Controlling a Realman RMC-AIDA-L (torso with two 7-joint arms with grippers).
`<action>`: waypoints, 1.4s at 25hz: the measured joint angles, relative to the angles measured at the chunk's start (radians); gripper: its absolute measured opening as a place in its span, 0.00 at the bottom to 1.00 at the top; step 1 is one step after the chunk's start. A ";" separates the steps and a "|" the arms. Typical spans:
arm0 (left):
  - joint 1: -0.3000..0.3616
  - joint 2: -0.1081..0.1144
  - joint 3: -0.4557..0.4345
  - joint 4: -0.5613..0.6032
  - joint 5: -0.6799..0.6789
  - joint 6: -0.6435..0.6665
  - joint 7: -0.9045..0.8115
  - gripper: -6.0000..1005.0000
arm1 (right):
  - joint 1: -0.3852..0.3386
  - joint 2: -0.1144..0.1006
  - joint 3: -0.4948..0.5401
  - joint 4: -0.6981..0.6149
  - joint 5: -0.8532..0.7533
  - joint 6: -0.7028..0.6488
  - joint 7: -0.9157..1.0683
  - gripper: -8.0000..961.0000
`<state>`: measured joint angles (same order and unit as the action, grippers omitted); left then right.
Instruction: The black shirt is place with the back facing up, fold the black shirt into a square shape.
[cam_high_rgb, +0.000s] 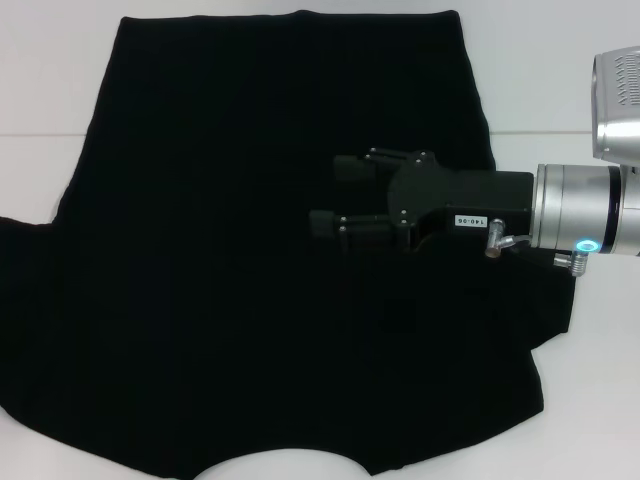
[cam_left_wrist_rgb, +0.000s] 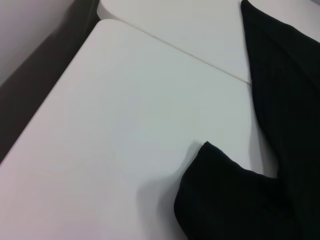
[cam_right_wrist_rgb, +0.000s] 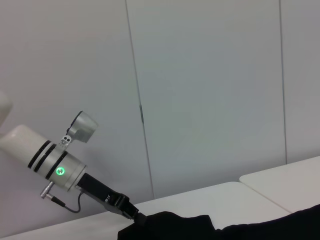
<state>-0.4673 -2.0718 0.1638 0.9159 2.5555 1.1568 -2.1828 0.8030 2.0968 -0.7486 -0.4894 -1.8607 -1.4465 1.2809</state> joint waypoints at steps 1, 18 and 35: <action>-0.001 0.001 0.002 0.000 -0.003 0.001 0.000 0.01 | 0.000 0.000 0.000 0.000 0.000 0.000 0.000 0.93; -0.056 0.008 0.025 -0.014 -0.059 0.033 0.047 0.01 | -0.005 0.000 0.000 0.000 0.002 0.000 -0.004 0.93; -0.071 0.010 0.080 -0.057 -0.117 0.046 0.093 0.01 | -0.018 0.000 0.000 0.012 0.014 -0.009 -0.010 0.93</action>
<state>-0.5386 -2.0616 0.2437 0.8593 2.4389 1.2031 -2.0894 0.7854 2.0968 -0.7486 -0.4778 -1.8467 -1.4557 1.2706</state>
